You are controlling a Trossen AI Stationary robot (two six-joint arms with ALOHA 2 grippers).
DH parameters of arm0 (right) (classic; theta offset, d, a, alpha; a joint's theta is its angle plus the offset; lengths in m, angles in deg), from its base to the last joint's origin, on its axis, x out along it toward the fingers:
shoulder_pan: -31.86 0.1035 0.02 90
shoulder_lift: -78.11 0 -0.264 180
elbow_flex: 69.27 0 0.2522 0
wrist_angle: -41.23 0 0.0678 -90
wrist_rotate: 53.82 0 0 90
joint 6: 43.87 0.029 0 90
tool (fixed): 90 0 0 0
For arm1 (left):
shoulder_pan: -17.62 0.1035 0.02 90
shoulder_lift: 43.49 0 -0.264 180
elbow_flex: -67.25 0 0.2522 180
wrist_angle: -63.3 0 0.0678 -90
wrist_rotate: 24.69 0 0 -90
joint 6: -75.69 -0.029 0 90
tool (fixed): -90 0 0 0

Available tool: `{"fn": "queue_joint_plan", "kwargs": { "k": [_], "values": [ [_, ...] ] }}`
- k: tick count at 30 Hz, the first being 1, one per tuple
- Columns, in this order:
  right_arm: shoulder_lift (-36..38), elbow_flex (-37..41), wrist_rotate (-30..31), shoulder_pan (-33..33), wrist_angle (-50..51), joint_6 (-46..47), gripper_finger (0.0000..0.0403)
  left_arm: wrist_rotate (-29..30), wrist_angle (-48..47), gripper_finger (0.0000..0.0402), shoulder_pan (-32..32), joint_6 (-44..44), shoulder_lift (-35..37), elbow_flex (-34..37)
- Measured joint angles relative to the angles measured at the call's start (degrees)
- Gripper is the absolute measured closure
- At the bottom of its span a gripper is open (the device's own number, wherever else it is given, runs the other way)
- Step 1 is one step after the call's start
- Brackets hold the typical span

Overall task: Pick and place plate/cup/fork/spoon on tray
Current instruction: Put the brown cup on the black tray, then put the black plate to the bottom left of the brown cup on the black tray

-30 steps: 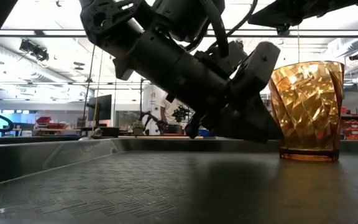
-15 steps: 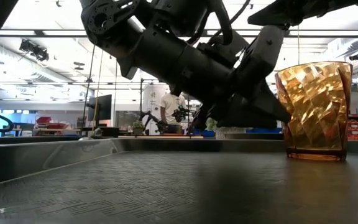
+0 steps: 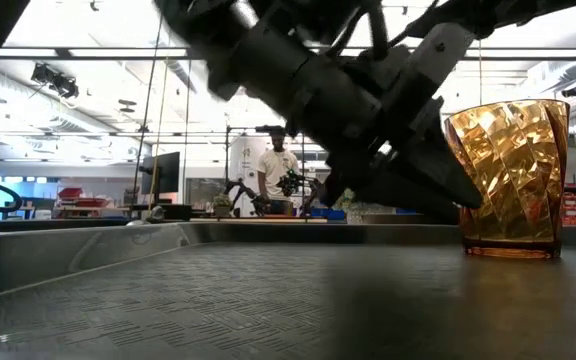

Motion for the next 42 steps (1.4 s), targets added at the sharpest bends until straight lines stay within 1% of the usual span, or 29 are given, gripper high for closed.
{"fn": "queue_joint_plan", "kwargs": {
  "k": [3, 7, 9, 15, 20, 22, 23, 29, 31, 33, 42],
  "values": [
    [1.0, 0.0, 0.2, 0.0, 1.7, 0.4, 0.0378, 0.0, -10.3, 0.0274, 0.0, -1.8, 0.0, -6.0],
    [1.9, 0.0, 0.5, 0.0, 2.1, 1.2, 0.0378, 0.1, -18.4, 0.0274, 0.2, -3.3, -0.1, -12.0],
    [2.1, 0.0, 0.5, 0.0, 2.2, 1.3, 0.0378, 0.2, -20.7, 0.0274, 0.6, -3.9, -0.2, -12.9],
    [2.1, 0.0, 0.2, 0.0, 2.2, 1.3, 0.0378, 0.5, -20.5, 0.0274, 1.6, -4.4, -0.4, -12.3],
    [2.1, 0.0, 0.2, 0.0, 2.1, 1.3, 0.0378, 2.1, -17.4, 0.0274, 1.5, -5.9, -2.3, -12.2],
    [2.0, 0.0, 0.2, 0.0, 2.2, 1.3, 0.0378, 2.5, -13.6, 0.0274, 1.5, -5.9, -3.7, -12.4],
    [2.0, 0.0, 0.1, 0.0, 2.1, 1.3, 0.0378, 2.8, -14.0, 0.0274, 1.4, -6.2, -3.9, -12.2],
    [2.2, 0.0, -0.1, 0.0, 2.2, 1.3, 0.0378, 3.3, -5.0, 0.0274, 1.8, -7.2, -8.1, -12.3],
    [2.2, 0.0, -0.1, 0.0, 2.0, 1.3, 0.0378, 3.4, -3.7, 0.0274, 1.9, -7.3, -8.8, -12.2],
    [2.2, 0.0, -0.1, 0.0, 2.0, 1.3, 0.0378, 3.5, 1.3, 0.0274, 2.2, -7.3, -10.2, -12.4],
    [2.1, 0.0, -0.1, 0.0, 1.8, 1.3, 0.0378, 5.9, 5.7, 0.0274, 2.5, -8.7, -10.2, -12.3]
  ]
}}
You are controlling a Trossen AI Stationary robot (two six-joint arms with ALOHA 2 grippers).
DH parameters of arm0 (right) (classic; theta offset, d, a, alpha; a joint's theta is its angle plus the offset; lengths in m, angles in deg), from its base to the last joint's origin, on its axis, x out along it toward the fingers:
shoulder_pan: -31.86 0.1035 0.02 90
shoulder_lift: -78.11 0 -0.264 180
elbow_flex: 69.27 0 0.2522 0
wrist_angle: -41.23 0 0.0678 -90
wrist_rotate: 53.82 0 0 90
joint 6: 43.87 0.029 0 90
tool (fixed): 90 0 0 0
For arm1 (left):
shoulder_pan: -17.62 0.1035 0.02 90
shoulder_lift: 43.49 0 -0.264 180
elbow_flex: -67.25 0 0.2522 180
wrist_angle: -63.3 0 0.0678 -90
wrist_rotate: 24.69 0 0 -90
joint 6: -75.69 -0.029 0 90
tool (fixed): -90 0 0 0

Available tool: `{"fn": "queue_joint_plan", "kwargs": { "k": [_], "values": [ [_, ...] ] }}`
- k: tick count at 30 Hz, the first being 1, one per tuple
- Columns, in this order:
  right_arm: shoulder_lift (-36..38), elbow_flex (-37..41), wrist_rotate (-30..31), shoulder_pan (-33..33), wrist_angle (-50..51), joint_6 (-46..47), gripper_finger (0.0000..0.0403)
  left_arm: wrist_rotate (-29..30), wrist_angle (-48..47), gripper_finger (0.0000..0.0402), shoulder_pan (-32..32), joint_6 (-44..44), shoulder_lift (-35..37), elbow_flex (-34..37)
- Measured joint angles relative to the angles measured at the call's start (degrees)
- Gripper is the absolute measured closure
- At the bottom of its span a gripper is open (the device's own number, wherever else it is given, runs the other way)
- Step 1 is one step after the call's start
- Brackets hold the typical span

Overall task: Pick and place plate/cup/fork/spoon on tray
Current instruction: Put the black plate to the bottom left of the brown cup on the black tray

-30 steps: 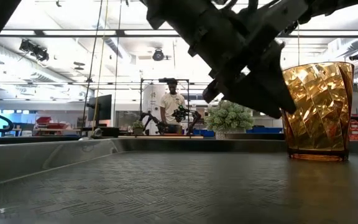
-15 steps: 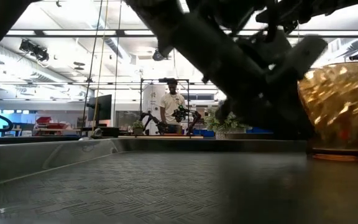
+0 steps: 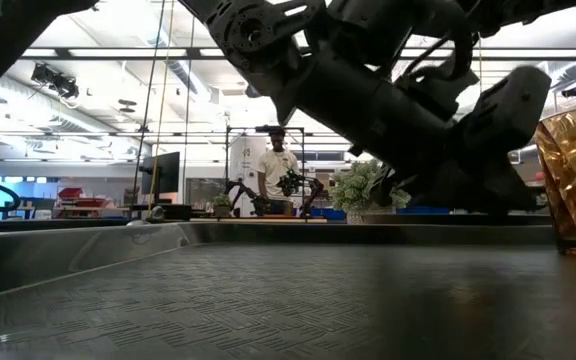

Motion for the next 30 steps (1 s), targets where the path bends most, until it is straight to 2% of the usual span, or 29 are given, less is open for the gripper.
{"fn": "queue_joint_plan", "kwargs": {
  "k": [6, 10, 15, 19, 24, 30],
  "values": [
    [0.1, 0.0, 0.0, 0.0, 0.1, 0.0, 0.0378, -2.3, -1.3, 0.0274, 0.0, -0.1, 0.1, 0.0],
    [0.3, 0.0, 0.0, 0.0, 0.5, 0.5, 0.0378, -2.7, -8.5, 0.0276, -0.4, -2.5, 2.1, 0.0],
    [0.3, 0.0, 0.0, 0.0, 1.3, 0.6, 0.0378, 2.2, -21.8, 0.0290, -0.9, -5.7, 7.4, 0.0],
    [0.3, 0.0, 0.0, 0.0, 1.7, 2.0, 0.0378, 2.8, -30.2, 0.0304, 1.1, -5.9, 9.9, 0.0],
    [0.3, 0.0, 1.2, 0.0, 3.5, 2.0, 0.0383, 3.3, -35.1, 0.0324, 4.0, -7.7, 11.1, 0.0],
    [1.0, 0.0, 5.1, -0.1, 7.6, 1.7, 0.0392, 7.3, -40.6, 0.0350, 3.5, -9.9, 12.3, 0.0]
  ]
}}
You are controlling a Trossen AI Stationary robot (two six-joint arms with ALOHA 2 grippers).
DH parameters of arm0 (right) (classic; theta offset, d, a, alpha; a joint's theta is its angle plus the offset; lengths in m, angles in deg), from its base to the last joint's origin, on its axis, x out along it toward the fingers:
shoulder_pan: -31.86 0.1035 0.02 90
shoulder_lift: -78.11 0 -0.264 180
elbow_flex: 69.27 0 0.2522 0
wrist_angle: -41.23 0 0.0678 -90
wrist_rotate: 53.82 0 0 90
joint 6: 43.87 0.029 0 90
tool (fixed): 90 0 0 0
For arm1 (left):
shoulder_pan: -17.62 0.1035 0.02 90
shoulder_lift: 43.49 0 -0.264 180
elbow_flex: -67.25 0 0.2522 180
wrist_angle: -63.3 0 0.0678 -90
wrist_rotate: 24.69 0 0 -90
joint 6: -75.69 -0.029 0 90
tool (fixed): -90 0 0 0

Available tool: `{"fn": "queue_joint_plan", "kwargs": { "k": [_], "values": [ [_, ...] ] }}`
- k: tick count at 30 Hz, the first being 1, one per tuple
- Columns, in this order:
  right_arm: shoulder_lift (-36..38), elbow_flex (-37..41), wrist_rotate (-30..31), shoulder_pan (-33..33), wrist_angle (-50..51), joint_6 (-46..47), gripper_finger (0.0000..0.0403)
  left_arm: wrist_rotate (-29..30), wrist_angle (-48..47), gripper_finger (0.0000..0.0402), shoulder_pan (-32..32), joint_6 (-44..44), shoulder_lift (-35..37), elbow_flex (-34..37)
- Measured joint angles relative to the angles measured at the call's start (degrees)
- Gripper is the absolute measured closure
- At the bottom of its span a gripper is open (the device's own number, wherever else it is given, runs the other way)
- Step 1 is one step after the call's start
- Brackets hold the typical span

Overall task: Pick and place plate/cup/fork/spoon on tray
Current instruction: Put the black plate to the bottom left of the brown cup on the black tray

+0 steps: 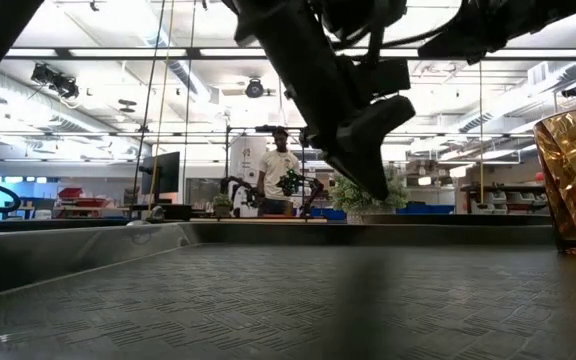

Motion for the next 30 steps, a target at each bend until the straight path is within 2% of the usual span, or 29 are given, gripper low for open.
{"fn": "queue_joint_plan", "kwargs": {
  "k": [6, 13, 18, 30],
  "values": [
    [0.0, 0.0, -0.8, 0.0, 0.8, 1.3, 0.0393, 5.9, -7.6, 0.0367, -1.5, 0.8, 0.8, 0.0],
    [-0.3, 0.0, -0.9, 0.0, 1.8, 3.0, 0.0392, 16.3, -18.2, 0.0383, -5.4, 4.7, 0.8, 0.0],
    [-0.4, 0.0, -1.0, 0.0, 1.8, 3.0, 0.0392, 21.7, -24.0, 0.0389, -6.7, 6.9, 0.8, 0.0],
    [-0.4, 0.0, -1.1, 0.0, 1.8, 2.9, 0.0392, 21.8, -28.1, 0.0390, -2.9, 1.6, 1.7, 0.0]
  ]
}}
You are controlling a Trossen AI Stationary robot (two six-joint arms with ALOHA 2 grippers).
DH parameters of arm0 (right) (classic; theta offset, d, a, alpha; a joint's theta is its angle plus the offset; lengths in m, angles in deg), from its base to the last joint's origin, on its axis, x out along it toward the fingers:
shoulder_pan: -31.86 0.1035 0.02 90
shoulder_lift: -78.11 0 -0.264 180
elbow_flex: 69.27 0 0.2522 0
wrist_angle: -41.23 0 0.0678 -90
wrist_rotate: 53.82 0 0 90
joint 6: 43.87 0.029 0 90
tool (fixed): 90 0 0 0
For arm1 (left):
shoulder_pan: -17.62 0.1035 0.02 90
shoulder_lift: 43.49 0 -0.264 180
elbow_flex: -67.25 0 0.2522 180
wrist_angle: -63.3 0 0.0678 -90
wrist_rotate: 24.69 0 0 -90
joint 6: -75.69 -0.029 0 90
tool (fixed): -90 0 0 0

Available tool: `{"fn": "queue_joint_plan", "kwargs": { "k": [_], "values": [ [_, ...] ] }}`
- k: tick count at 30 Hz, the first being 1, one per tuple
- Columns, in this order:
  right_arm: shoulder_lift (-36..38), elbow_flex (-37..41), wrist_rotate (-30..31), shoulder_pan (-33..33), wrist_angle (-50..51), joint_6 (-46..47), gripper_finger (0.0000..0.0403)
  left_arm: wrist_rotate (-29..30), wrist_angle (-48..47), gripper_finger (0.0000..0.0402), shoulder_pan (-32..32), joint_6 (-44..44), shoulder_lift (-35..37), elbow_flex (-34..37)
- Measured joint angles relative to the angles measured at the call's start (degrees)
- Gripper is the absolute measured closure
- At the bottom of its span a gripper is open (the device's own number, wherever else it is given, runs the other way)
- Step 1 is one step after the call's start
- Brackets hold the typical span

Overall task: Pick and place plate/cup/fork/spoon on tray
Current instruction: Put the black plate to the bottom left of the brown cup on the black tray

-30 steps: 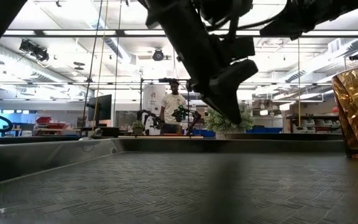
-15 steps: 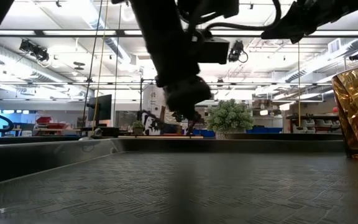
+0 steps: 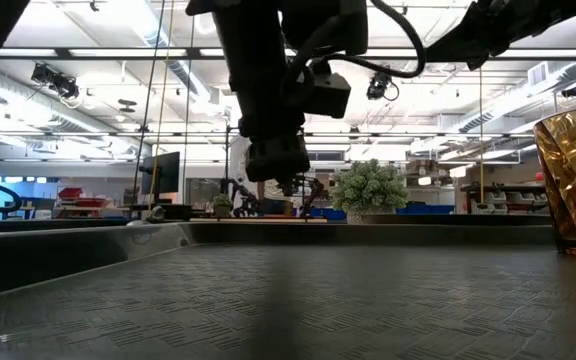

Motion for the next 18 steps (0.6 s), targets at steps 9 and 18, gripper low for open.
{"fn": "queue_joint_plan", "kwargs": {
  "k": [9, 18],
  "values": [
    [0.0, 0.0, -1.1, 0.0, -0.2, -0.2, 0.0392, -5.3, 17.3, 0.0391, 4.4, -1.9, 13.9, 21.8],
    [-0.1, 0.0, -1.1, 0.0, -3.2, -1.2, 0.0392, -12.5, 46.5, 0.0390, 7.0, 7.3, 20.2, 34.0]
  ]
}}
